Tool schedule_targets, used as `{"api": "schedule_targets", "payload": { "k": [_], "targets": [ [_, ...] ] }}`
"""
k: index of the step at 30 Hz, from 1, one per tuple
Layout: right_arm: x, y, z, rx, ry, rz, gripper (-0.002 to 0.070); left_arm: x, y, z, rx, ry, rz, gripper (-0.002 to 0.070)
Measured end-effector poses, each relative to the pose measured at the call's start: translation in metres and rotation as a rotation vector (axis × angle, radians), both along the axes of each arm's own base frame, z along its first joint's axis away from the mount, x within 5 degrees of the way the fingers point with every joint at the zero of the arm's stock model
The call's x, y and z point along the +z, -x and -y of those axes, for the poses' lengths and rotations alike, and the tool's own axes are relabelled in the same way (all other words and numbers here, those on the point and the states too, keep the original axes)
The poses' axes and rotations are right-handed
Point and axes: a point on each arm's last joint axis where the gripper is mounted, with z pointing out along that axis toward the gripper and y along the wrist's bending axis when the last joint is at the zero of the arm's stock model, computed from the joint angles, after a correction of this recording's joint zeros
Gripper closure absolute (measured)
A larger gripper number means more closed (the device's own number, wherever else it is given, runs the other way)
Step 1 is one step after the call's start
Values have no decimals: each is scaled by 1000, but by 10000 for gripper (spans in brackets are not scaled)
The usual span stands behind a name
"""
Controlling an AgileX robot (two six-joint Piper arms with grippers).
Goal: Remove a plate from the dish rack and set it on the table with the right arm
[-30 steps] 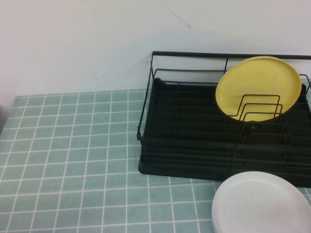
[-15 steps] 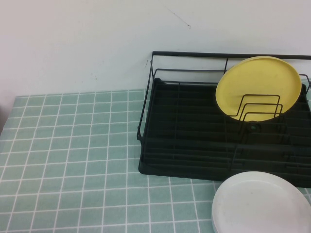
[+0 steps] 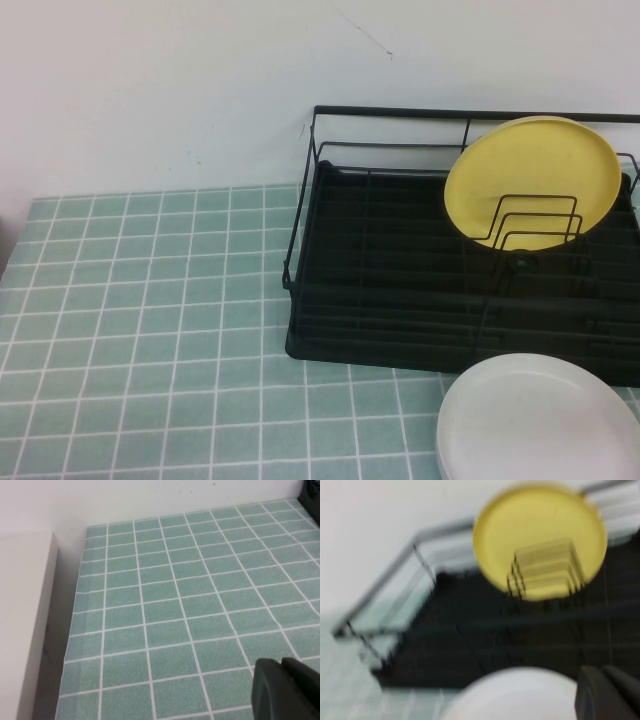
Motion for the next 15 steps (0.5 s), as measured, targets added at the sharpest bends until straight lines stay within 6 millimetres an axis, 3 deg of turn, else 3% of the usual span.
{"api": "schedule_targets", "payload": {
  "k": [4, 15],
  "targets": [
    [11, -26, -3, 70, 100, -149, 678, 0, 0, 0, 1, 2, 0, 678],
    [62, -136, -22, 431, 316, -365, 678, 0, 0, 0, 1, 2, 0, 678]
  ]
}}
